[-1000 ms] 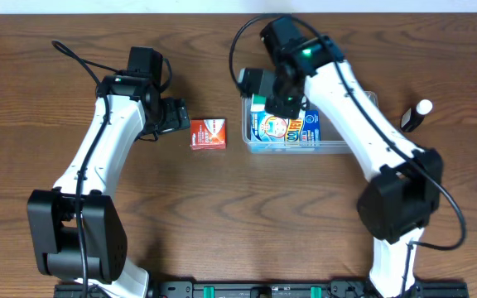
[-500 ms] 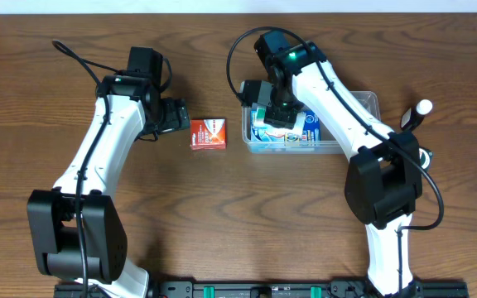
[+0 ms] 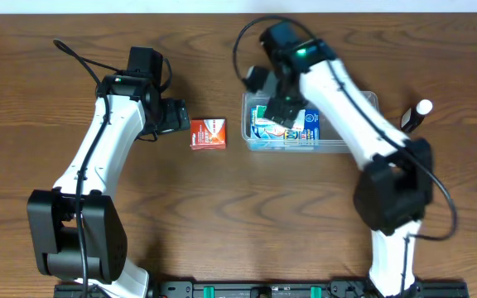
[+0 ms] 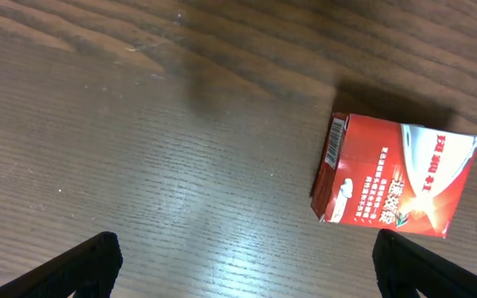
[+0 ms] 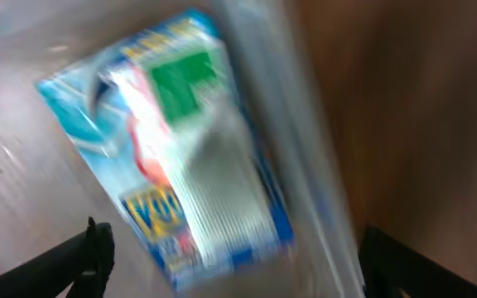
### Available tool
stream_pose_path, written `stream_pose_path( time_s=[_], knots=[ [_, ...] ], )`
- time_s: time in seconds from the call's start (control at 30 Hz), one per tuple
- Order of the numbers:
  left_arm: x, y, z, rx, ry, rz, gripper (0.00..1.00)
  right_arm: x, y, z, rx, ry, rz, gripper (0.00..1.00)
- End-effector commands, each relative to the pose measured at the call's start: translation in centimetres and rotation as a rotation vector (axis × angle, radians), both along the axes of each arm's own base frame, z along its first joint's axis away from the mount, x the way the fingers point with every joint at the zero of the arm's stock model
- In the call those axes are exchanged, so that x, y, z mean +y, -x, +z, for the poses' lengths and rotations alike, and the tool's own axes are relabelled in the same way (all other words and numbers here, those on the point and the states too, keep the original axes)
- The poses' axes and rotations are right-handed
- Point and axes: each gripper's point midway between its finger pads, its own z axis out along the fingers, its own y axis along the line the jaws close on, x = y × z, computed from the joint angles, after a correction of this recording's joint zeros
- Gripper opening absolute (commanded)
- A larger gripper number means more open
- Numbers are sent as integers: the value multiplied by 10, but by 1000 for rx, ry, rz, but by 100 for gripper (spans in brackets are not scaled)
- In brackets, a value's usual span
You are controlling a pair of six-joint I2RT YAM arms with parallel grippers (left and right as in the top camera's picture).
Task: Pack container
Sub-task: 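Release the Panadol box and lift the right gripper away, then lower the right gripper onto the green Zam-Buk tin and grasp it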
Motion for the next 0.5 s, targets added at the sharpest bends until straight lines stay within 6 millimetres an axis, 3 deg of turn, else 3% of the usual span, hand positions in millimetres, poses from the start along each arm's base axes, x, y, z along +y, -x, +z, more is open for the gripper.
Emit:
stream_pose_path(
  time_s=[0.0, 0.1, 0.23, 0.37, 0.47],
  knots=[
    [4, 4, -4, 20, -15, -11, 98, -68, 0, 82, -169, -53, -385, 91],
    [4, 4, -4, 20, -15, -11, 98, -120, 19, 107, -152, -132, -647, 90],
    [4, 4, -4, 20, -15, -11, 98, -187, 48, 121, -96, -235, -1020, 91],
    [4, 4, -4, 20, -14, -11, 98, -245, 75, 110, -23, -228, -1310, 95],
    [4, 4, -4, 20, -14, -10, 98, -270, 91, 84, 48, -207, -1410, 97]
  ],
)
